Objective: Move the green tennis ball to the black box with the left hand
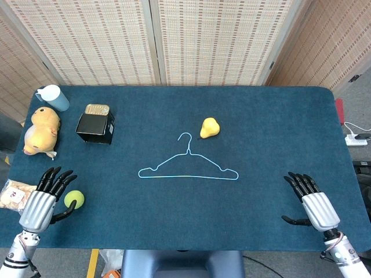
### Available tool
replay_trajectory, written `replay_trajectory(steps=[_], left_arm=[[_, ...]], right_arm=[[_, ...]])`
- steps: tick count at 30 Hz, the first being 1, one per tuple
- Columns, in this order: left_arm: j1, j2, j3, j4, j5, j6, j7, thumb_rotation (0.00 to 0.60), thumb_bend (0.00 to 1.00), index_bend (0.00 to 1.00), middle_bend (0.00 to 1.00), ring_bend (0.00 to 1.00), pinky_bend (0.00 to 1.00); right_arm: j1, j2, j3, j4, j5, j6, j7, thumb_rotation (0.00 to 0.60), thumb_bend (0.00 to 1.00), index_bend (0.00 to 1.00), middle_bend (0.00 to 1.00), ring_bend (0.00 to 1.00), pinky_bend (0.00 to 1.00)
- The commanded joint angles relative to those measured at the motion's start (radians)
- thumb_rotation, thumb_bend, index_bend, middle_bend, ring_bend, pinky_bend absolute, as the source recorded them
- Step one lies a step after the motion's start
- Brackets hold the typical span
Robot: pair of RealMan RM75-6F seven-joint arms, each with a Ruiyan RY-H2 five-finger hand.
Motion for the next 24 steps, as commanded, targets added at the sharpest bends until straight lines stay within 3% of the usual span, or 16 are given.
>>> replay_trajectory(steps=[1, 4, 12, 15, 17, 20, 21, 22, 24], left_arm=[[-0.012, 0.015, 0.012, -0.011, 0.002, -0.027, -0.070, 0.358, 0.37, 0.17, 0.12, 0.00, 0.03], [-0.003, 0.020, 0.019, -0.018, 0.010, -0.013, -0.046, 0.332, 0.37, 0.17, 0.13, 0.00, 0.02], [0.004, 0.034, 0.018, -0.031, 0.030, 0.018, -0.017, 0.332, 0.37, 0.17, 0.13, 0.00, 0.02], [0.001, 0.036, 0.025, -0.023, 0.027, -0.001, -0.006, 0.333, 0.37, 0.18, 0.14, 0.02, 0.10], [0.003, 0.027, 0.016, -0.009, 0.034, 0.020, 0.016, 0.312, 0.35, 0.31, 0.29, 0.18, 0.29], [0.006, 0.006, 0.014, 0.034, 0.052, 0.060, -0.035, 0.247, 0.27, 0.87, 0.87, 0.77, 0.85], [0.011, -0.008, 0.009, 0.056, 0.058, 0.087, -0.052, 0.253, 0.27, 0.93, 0.94, 0.86, 0.91], [0.020, -0.027, 0.005, 0.087, 0.063, 0.120, -0.075, 0.310, 0.26, 0.99, 0.99, 0.95, 0.97], [0.033, -0.046, 0.009, 0.123, 0.062, 0.147, -0.118, 0.490, 0.27, 1.00, 1.00, 1.00, 1.00]], right_arm=[[-0.006, -0.006, 0.000, 0.019, -0.019, 0.033, 0.022, 0.600, 0.00, 0.00, 0.00, 0.00, 0.00], [-0.012, -0.013, -0.007, 0.046, -0.036, 0.057, 0.051, 0.600, 0.00, 0.00, 0.00, 0.00, 0.00], [-0.018, -0.008, -0.011, 0.045, -0.026, 0.049, 0.050, 0.600, 0.00, 0.00, 0.00, 0.00, 0.00], [-0.014, -0.006, -0.010, 0.035, -0.032, 0.050, 0.040, 0.600, 0.00, 0.00, 0.00, 0.00, 0.00], [-0.011, -0.006, -0.012, 0.031, -0.031, 0.040, 0.031, 0.600, 0.00, 0.00, 0.00, 0.00, 0.00], [-0.008, -0.006, -0.011, 0.025, -0.029, 0.032, 0.022, 0.600, 0.00, 0.00, 0.00, 0.00, 0.00], [-0.007, -0.006, -0.012, 0.025, -0.029, 0.029, 0.021, 0.600, 0.00, 0.00, 0.00, 0.00, 0.00], [-0.006, -0.005, -0.013, 0.024, -0.029, 0.025, 0.019, 0.600, 0.00, 0.00, 0.00, 0.00, 0.00], [-0.005, -0.003, -0.013, 0.022, -0.026, 0.022, 0.018, 0.600, 0.00, 0.00, 0.00, 0.00, 0.00]])
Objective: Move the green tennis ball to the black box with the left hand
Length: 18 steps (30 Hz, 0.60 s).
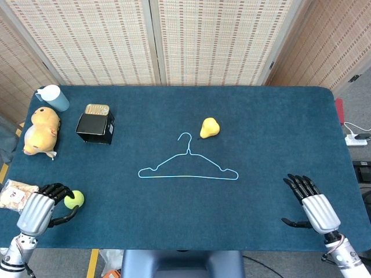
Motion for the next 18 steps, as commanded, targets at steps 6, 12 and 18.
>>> replay_trajectory(steps=[6, 12, 18], left_arm=[[0.100, -0.045, 0.063, 0.086, 0.028, 0.112, -0.036, 0.600, 0.57, 1.00, 1.00, 1.00, 1.00], [0.141, -0.201, 0.094, 0.257, 0.010, 0.061, -0.019, 0.600, 0.69, 1.00, 1.00, 1.00, 1.00], [0.105, -0.385, 0.031, 0.485, -0.048, 0.000, -0.025, 0.600, 0.71, 1.00, 1.00, 1.00, 1.00]], right_arm=[[0.002, 0.003, 0.000, -0.004, 0.004, -0.006, -0.001, 0.600, 0.00, 0.00, 0.00, 0.00, 0.00], [0.011, 0.005, -0.002, -0.012, 0.007, -0.028, -0.017, 0.600, 0.00, 0.00, 0.00, 0.00, 0.00], [0.011, 0.009, 0.000, -0.010, 0.013, -0.029, -0.004, 0.600, 0.00, 0.00, 0.00, 0.00, 0.00]])
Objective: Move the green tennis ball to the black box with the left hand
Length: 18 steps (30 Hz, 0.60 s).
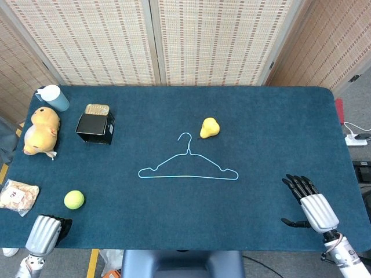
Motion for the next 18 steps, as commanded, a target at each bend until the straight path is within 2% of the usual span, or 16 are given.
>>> replay_trajectory(steps=[1, 4, 10, 18], left_arm=[[-0.022, -0.137, -0.040, 0.171, -0.044, -0.046, -0.019, 0.600, 0.71, 1.00, 1.00, 1.00, 1.00], [-0.032, -0.182, -0.045, 0.257, -0.051, -0.051, -0.052, 0.600, 0.71, 1.00, 1.00, 1.00, 1.00], [-0.034, -0.220, -0.033, 0.343, -0.057, -0.068, -0.095, 0.600, 0.71, 1.00, 1.00, 1.00, 1.00], [-0.024, -0.209, -0.007, 0.351, -0.058, -0.086, -0.123, 0.600, 0.72, 1.00, 1.00, 1.00, 1.00]], right_arm=[[0.001, 0.000, 0.002, 0.002, 0.005, -0.003, 0.004, 0.600, 0.00, 0.00, 0.00, 0.00, 0.00], [0.005, -0.001, 0.004, 0.003, 0.010, -0.014, 0.002, 0.600, 0.00, 0.00, 0.00, 0.00, 0.00], [0.006, -0.001, 0.006, -0.002, 0.015, -0.017, -0.003, 0.600, 0.00, 0.00, 0.00, 0.00, 0.00], [0.007, -0.004, 0.004, -0.006, 0.014, -0.020, -0.016, 0.600, 0.00, 0.00, 0.00, 0.00, 0.00]])
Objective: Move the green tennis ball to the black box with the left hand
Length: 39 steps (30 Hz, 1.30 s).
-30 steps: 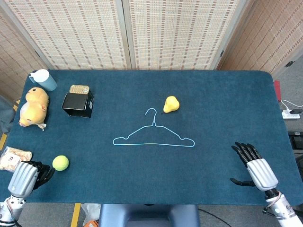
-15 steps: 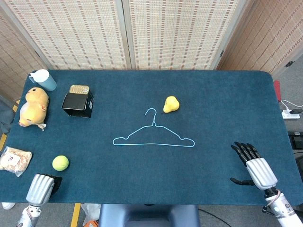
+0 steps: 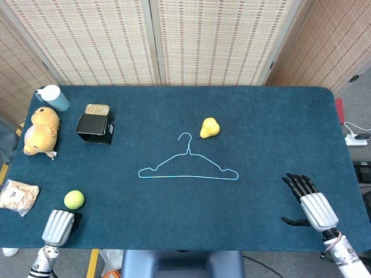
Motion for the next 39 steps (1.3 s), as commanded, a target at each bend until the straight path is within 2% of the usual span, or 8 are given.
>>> replay_trajectory(steps=[1, 7, 12, 21, 27, 39], left_arm=[[0.006, 0.011, 0.010, -0.007, -0.001, -0.010, -0.004, 0.600, 0.73, 1.00, 1.00, 1.00, 1.00], [0.001, 0.028, 0.031, -0.022, -0.010, -0.087, -0.019, 0.600, 0.73, 1.00, 1.00, 1.00, 1.00], [-0.006, 0.030, 0.037, -0.036, -0.011, -0.109, -0.016, 0.600, 0.73, 1.00, 1.00, 1.00, 1.00], [-0.034, 0.011, 0.026, -0.011, -0.026, -0.152, -0.008, 0.600, 0.73, 1.00, 1.00, 1.00, 1.00], [-0.059, -0.001, -0.001, 0.024, -0.054, -0.184, -0.043, 0.600, 0.73, 1.00, 1.00, 1.00, 1.00], [-0.117, -0.010, -0.010, 0.050, -0.054, -0.211, -0.043, 0.600, 0.73, 1.00, 1.00, 1.00, 1.00]], right_arm=[[0.000, 0.000, 0.000, 0.000, 0.001, -0.001, 0.001, 0.600, 0.00, 0.00, 0.00, 0.00, 0.00], [-0.001, 0.000, 0.000, 0.006, 0.004, -0.002, 0.008, 0.600, 0.00, 0.00, 0.00, 0.00, 0.00], [-0.002, -0.002, 0.001, 0.010, 0.007, -0.003, 0.011, 0.600, 0.00, 0.00, 0.00, 0.00, 0.00], [-0.005, -0.007, 0.002, 0.016, 0.015, -0.006, 0.010, 0.600, 0.00, 0.00, 0.00, 0.00, 0.00], [-0.002, -0.010, 0.005, 0.013, 0.021, -0.015, -0.003, 0.600, 0.00, 0.00, 0.00, 0.00, 0.00], [0.001, -0.015, 0.008, 0.004, 0.029, -0.028, -0.031, 0.600, 0.00, 0.00, 0.00, 0.00, 0.00]])
